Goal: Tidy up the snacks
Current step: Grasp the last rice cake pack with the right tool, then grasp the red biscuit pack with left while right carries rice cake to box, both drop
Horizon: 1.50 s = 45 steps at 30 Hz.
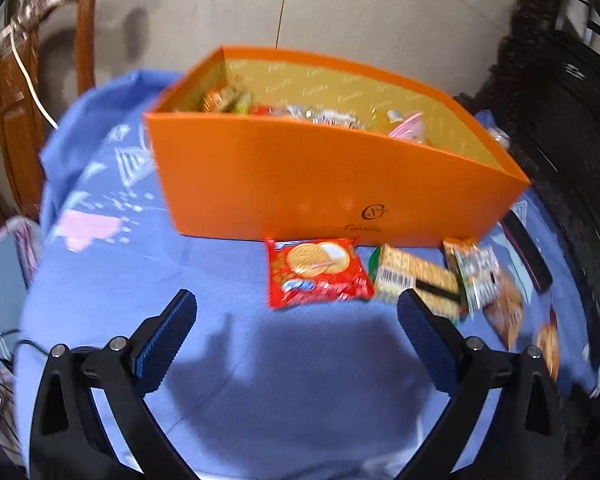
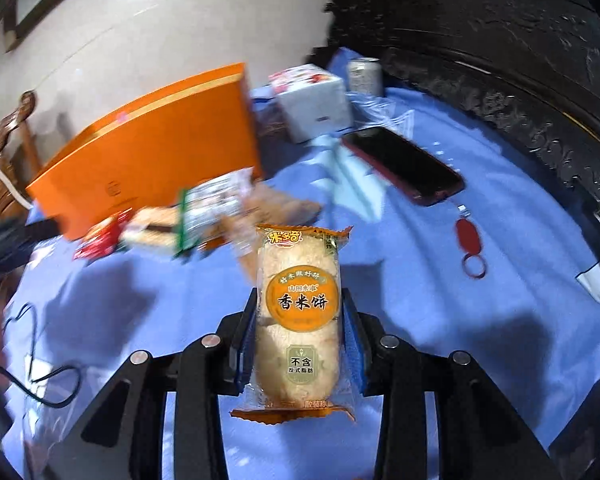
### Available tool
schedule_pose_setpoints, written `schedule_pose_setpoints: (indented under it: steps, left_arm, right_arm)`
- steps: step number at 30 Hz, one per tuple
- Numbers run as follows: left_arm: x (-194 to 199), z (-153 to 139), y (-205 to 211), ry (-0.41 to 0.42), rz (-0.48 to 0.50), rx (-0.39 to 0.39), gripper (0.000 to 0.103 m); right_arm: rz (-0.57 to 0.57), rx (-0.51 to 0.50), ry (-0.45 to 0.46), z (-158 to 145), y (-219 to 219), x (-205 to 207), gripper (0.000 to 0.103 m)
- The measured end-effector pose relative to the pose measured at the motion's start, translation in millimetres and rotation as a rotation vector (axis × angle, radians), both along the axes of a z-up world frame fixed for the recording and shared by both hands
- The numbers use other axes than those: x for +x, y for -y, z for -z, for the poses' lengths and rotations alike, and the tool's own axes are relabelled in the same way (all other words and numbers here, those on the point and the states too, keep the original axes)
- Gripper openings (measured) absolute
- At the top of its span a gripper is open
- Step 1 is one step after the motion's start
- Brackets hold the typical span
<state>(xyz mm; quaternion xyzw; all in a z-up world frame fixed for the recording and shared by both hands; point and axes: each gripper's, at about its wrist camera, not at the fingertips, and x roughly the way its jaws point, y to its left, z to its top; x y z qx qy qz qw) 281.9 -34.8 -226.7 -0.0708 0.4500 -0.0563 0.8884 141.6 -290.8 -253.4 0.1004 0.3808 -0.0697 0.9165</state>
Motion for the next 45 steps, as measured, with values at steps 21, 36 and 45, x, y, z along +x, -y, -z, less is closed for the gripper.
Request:
schedule_pose_setpoints:
  steps: [21, 36, 45]
  left_arm:
    - [61.5, 51.0, 27.0, -0.056, -0.058, 0.097, 0.067]
    - [-5.7, 14.2, 8.5, 0.027, 0.003, -0.004, 0.051]
    - [-54.0, -45.3, -15.0, 0.158, 0.040, 0.013, 0.051]
  right_arm:
    - [-0.108, -0.011, 0.002, -0.4, -32.1, 3.1, 0.038]
    - [-0.131, -0.036, 0.050, -15.4, -41.1, -8.8, 0.038]
    - [-0.205, -0.049, 0.120, -45.0, -63.3, -12.4, 0.038]
